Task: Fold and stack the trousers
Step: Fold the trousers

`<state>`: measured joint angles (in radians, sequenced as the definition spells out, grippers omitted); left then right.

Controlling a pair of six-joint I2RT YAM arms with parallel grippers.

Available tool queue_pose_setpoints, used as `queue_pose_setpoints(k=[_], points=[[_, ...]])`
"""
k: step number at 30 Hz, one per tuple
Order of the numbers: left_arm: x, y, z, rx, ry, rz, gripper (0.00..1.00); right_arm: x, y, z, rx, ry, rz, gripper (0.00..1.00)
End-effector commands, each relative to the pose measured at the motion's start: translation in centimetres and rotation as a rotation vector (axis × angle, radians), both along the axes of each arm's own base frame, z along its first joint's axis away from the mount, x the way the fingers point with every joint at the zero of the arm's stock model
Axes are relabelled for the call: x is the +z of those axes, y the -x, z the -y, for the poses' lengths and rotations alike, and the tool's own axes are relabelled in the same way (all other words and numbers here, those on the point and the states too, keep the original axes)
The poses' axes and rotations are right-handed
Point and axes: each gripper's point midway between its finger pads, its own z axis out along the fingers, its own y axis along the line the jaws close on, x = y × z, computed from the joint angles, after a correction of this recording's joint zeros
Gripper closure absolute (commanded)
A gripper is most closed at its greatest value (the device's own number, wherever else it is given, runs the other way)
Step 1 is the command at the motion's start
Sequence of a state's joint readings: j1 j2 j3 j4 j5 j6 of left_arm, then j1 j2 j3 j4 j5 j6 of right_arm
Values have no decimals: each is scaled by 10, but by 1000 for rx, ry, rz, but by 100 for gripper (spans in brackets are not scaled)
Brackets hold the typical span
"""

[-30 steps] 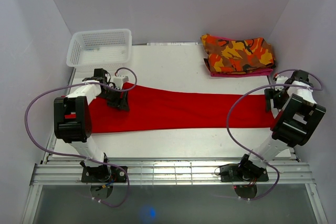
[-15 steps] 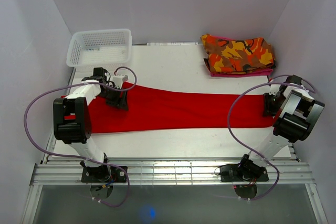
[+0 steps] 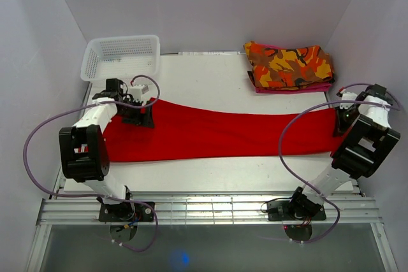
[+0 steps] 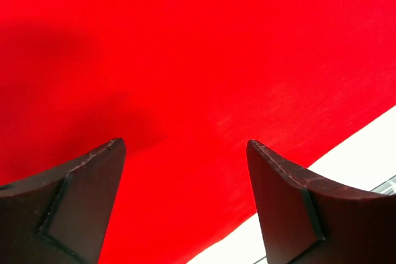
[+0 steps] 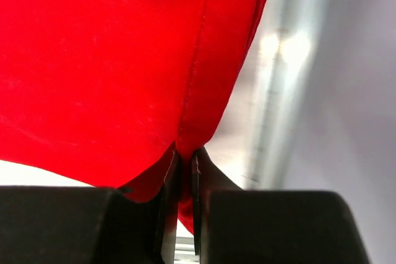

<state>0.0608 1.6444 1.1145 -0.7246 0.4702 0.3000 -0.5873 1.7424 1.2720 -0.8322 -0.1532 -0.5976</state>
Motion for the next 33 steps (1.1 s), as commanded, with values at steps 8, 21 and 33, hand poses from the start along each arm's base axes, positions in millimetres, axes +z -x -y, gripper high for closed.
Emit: queue_pose_setpoints(k=[8, 21, 33], points=[[37, 15, -69, 206, 29, 72, 4, 94, -21, 16, 147, 70, 189, 92], [-15, 37, -70, 279, 96, -82, 18, 106, -45, -272, 445, -470, 370, 92], [-36, 53, -69, 304, 78, -113, 18, 83, -50, -400, 500, -561, 337, 92]])
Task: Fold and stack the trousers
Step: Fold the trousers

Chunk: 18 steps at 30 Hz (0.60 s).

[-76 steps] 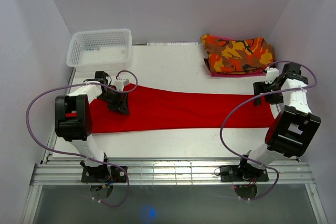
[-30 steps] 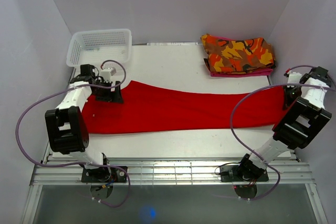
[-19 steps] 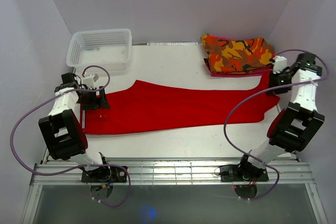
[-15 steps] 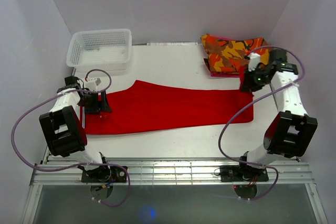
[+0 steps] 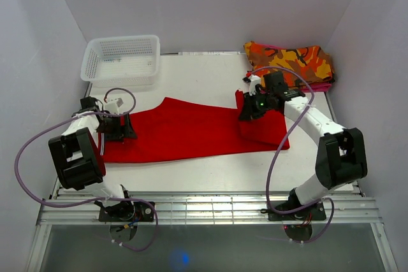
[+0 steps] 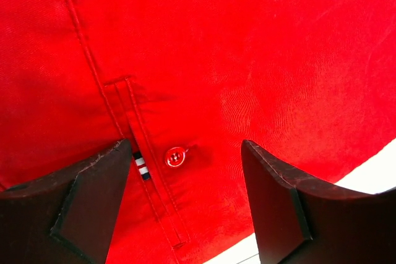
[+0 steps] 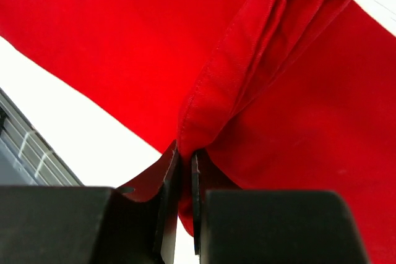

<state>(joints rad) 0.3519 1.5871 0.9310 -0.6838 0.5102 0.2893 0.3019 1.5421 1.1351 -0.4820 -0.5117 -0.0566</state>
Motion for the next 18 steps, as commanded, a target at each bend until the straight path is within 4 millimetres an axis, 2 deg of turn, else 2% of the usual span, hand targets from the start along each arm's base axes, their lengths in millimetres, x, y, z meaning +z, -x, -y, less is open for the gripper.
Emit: queue_pose_setpoints(k=[1, 5, 7, 13, 18], points=[[-5, 8, 5, 25, 27, -25, 17, 11, -11, -47, -32, -90, 21, 92], [-4, 5, 3, 47, 23, -22, 13, 1, 1, -87, 21, -127, -37, 92], [-4, 6, 4, 51, 26, -26, 12, 6, 5, -106, 57, -137, -32, 92], [-1, 7, 3, 59, 18, -16, 11, -3, 8, -141, 86, -140, -71, 92], [0, 10, 1, 59, 2, -13, 11, -4, 5, -161, 96, -152, -82, 92]])
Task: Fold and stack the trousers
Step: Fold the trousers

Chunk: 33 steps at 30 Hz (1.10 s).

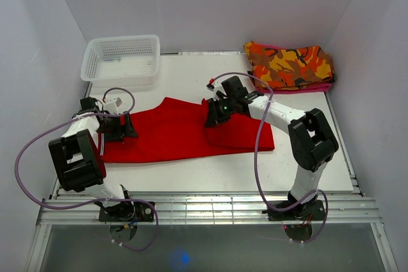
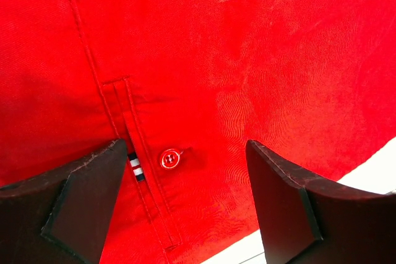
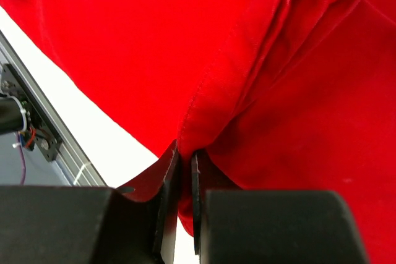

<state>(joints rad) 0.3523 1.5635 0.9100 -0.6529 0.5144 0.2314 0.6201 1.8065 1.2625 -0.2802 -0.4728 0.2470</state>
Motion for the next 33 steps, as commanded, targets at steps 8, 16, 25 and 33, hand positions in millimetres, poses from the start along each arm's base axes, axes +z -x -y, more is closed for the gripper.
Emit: queue_pose_setpoints(k=[8, 16, 25, 33], points=[[-6, 11, -2, 7, -16, -33, 11, 21, -5, -50, 32, -84, 38, 92], [-8, 10, -2, 5, -16, -37, 11, 7, 6, -55, 41, -62, -3, 92], [-2, 10, -1, -8, -19, -11, 10, 7, -5, -60, 29, -50, 25, 48], [49, -5, 12, -87, 28, 150, 8, 38, -13, -40, 54, -62, 128, 33]])
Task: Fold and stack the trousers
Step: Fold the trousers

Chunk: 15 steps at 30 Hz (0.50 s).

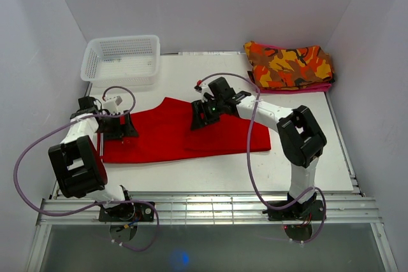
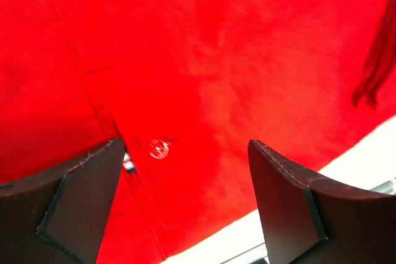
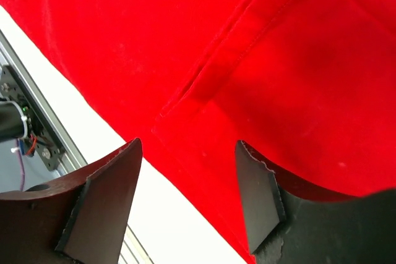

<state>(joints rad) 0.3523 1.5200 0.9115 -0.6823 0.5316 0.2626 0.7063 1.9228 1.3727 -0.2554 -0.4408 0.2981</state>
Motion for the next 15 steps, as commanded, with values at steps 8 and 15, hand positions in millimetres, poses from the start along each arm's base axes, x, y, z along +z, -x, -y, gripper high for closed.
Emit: queue_pose_setpoints(k=[8, 15], points=[[96, -8, 48, -187, 193, 289, 11, 61, -45, 124, -66, 24, 204, 39], [85, -8, 65, -206, 326, 246, 25, 38, -35, 220, -97, 36, 107, 50]])
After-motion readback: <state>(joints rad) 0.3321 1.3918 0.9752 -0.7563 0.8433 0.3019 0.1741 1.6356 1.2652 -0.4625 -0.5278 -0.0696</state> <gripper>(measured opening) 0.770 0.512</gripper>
